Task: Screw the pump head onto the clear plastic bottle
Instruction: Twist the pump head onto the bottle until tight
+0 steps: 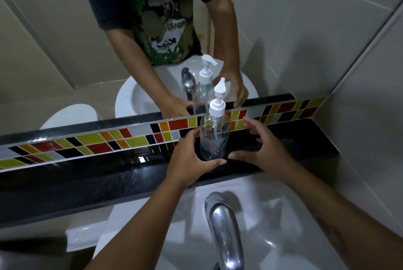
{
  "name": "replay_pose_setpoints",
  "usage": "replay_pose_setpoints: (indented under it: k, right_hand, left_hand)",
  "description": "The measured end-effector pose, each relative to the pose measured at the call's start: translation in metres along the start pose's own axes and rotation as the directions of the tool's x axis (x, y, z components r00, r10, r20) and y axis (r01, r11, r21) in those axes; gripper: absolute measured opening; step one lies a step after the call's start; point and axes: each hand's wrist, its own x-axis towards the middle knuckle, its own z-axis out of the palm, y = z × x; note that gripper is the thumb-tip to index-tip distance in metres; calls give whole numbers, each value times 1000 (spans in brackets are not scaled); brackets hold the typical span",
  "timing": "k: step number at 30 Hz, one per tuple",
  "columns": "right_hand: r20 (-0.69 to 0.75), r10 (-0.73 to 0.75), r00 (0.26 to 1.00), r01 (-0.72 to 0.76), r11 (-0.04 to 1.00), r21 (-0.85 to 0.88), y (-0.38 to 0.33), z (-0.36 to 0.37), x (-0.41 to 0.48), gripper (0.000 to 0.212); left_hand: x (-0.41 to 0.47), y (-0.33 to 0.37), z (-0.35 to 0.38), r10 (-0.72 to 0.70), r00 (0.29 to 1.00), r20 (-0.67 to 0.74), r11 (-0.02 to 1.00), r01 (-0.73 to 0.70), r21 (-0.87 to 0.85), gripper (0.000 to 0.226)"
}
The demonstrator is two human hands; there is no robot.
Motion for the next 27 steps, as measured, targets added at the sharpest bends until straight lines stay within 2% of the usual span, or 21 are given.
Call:
replay_pose_setpoints:
  k: [3,7,12,14,17,20,23,27]
  right_hand:
    - [-45,-101,994,104,991,80,-38,-15,2,98]
    - [-10,-195,981,195,972,131,-76,-22,8,82]
    - [50,-232,971,226,968,110,-85,-10,18,52]
    - [63,-220,973,208,964,163,-86,-5,20,39]
    - [3,-215,977,209,950,231,-86,2,20,27]
    - [-105,-205,973,225,946,235,-84,11,22,26]
    - [-200,-191,961,232,950,208,-83,21,22,35]
    - [-195,-200,960,238,950,200,-86,22,22,48]
  left_hand:
    - [1,0,1,7,1000,-7,998,-6,63,100]
    - [3,-5,4,1,1000,0,989,-1,147,89]
    - [3,-9,7,7,1000,7,982,-8,190,77]
    - [4,-10,8,19,1000,3,980,-19,197,74]
    - [5,-12,9,23,1000,-5,981,-22,195,70]
    - [6,-12,10,18,1000,-2,980,-17,200,70]
    - [6,-11,9,15,1000,1,978,-15,207,69]
    - [5,-10,8,10,1000,5,979,-10,203,68]
